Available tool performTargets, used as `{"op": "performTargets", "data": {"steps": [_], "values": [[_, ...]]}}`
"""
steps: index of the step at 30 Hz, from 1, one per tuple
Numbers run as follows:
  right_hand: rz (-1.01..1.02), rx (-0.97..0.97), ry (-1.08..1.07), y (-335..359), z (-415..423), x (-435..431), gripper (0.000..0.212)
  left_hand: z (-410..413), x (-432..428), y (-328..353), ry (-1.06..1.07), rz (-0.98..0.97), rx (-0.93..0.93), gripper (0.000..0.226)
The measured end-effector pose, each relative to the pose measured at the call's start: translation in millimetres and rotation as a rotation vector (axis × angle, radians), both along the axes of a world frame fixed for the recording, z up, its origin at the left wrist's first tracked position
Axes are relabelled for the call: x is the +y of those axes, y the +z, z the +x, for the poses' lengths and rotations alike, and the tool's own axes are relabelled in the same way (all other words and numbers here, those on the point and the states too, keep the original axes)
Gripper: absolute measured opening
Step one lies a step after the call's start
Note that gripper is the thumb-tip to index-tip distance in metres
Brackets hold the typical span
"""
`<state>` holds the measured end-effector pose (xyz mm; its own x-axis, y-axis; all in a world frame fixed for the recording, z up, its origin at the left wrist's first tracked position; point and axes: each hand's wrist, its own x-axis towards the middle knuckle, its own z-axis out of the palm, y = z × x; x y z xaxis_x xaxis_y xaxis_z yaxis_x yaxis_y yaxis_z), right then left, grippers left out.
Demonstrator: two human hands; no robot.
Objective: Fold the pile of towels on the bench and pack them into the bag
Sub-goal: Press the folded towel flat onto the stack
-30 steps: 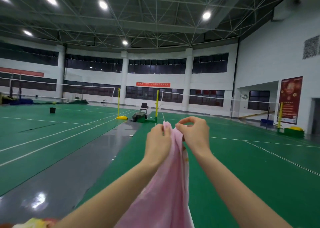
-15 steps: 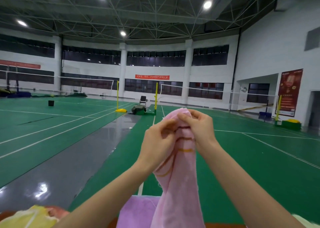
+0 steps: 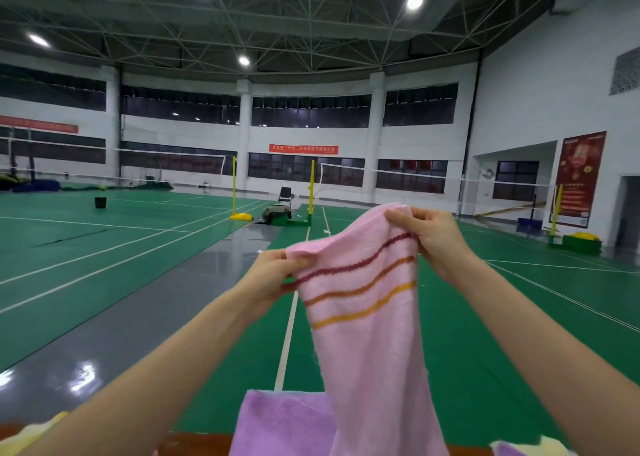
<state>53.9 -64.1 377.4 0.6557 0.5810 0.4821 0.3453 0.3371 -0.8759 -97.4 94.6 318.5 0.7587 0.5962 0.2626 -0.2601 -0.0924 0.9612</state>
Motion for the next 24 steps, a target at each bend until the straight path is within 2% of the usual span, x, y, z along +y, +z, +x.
{"op": "performTargets", "data": {"steps": [3, 9, 14, 17, 21, 22, 24], "values": [[-0.138, -0.127, -0.088, 6.3, 20.7, -0.9, 0.015, 9.5, 9.1, 28.2, 0.077, -0.025, -0.051, 0.004], [-0.015, -0.047, -0.059, 6.7, 27.4, 12.5, 0.006, 18.7, 18.6, 65.6, 0.164, 0.017, -0.076, 0.007], [0.022, -0.037, 0.026, -16.9, 11.2, 10.4, 0.007, -7.0, 21.0, 51.8, 0.144, 0.125, -0.076, 0.003], [-0.013, -0.038, 0.113, -36.4, -5.2, -0.1, 0.021, -34.4, 18.5, 27.9, 0.085, 0.174, -0.057, 0.006], [-0.088, -0.065, 0.185, -66.9, -26.0, -22.8, 0.054, -72.8, 4.1, -14.6, -0.041, 0.177, -0.004, 0.01], [-0.103, -0.074, 0.195, -76.2, -30.7, -29.2, 0.062, -81.2, -0.6, -25.8, -0.079, 0.171, 0.013, 0.014], [-0.13, -0.088, 0.217, -94.5, -39.6, -40.2, 0.066, -94.8, -7.0, -46.9, -0.13, 0.173, 0.045, 0.045]]}}
